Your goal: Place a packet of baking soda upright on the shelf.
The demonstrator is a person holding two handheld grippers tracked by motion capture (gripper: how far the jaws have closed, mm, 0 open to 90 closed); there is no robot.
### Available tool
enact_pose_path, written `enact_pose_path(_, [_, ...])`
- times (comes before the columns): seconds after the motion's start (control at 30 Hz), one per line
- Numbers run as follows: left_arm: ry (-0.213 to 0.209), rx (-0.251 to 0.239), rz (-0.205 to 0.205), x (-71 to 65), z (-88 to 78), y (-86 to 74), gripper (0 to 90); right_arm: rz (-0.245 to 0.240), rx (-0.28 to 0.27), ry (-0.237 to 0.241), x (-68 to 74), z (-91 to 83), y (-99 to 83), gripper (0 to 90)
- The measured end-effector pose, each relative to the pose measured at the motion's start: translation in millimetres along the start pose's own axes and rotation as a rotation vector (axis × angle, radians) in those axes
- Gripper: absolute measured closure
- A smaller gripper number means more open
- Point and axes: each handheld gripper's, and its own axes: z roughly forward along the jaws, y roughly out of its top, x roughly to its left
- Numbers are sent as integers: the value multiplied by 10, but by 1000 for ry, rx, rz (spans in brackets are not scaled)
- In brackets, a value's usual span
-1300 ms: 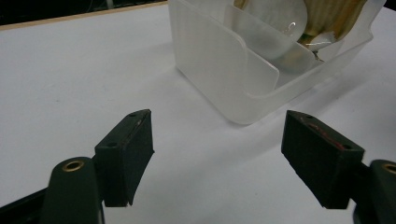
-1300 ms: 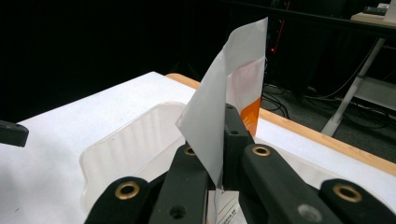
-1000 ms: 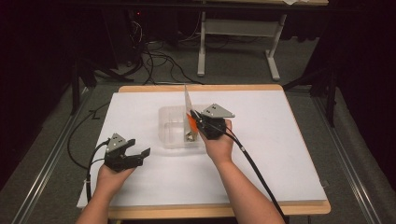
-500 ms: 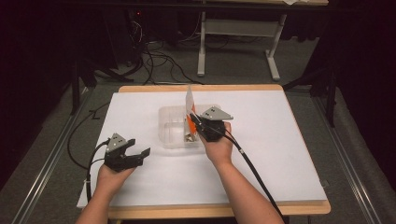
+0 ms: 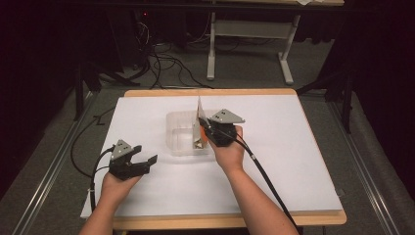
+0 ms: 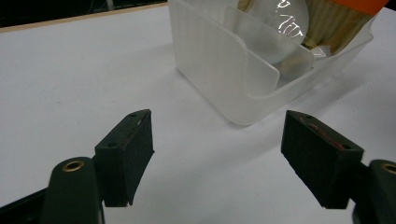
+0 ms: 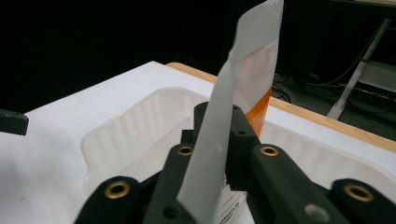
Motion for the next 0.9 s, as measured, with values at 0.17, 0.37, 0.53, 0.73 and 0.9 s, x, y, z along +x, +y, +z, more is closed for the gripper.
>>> enact_pose_path(0.17, [0,1,0,3,2,1,257,15,-5,-24,23,-1,29,681])
enact_pose_path(0.37, [1,0,1,2,6,1,257,23,-1,-30,8,-15,57,579])
enact_pose_path(0.53, [2,1,3,0,6,2,257,24,-2,-24,-3,-32,70,491])
enact_pose_path(0.73, [0,1,3,-4,19,5,258,24,18,-24,14,-63,71,406])
enact_pose_path(0.9, [1,-3,1,2,12,8,258,25,19,-18,20,-119,60,379])
